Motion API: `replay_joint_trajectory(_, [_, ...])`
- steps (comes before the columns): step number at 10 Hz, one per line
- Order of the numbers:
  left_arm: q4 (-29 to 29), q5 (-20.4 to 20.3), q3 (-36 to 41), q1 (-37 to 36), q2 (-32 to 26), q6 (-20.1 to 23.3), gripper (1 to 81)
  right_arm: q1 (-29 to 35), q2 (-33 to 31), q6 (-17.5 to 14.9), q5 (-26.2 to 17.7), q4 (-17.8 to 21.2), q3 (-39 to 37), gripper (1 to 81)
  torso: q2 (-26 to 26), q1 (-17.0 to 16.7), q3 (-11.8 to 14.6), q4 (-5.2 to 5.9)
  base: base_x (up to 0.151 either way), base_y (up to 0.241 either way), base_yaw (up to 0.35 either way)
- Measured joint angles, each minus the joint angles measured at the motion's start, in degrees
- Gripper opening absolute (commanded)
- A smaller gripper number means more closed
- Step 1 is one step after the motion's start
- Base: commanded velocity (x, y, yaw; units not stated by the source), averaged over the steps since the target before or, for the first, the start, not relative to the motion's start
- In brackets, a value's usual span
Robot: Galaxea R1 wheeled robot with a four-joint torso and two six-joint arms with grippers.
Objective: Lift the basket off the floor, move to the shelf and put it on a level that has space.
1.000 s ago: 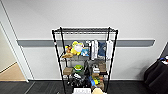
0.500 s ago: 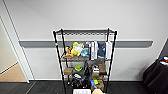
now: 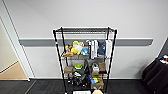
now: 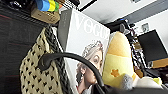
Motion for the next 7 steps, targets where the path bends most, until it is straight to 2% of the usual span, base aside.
replay_joint_trajectory(1, [0.0,-0.2,0.0,0.2,0.1,0.0,1.0,-0.2,0.0,0.0,0.2,0.0,0.0,1.0,-0.1,0.0,0.3,0.0,0.0,0.0,0.0])
replay_joint_trajectory(3, [0.0,0.0,0.0,0.6,0.1,0.0,1.0,-0.5,0.0,0.0,0.2,0.0,0.1,1.0,-0.1,0.0,2.9,0.0,0.0,0.0,0.0])
replay_joint_trajectory(7, [0.0,0.4,0.7,0.8,-0.2,0.0,1.0,-1.3,-0.1,0.0,0.3,0.0,0.4,1.0,1.4,-0.3,4.2,0.0,0.0,0.0,0.0])
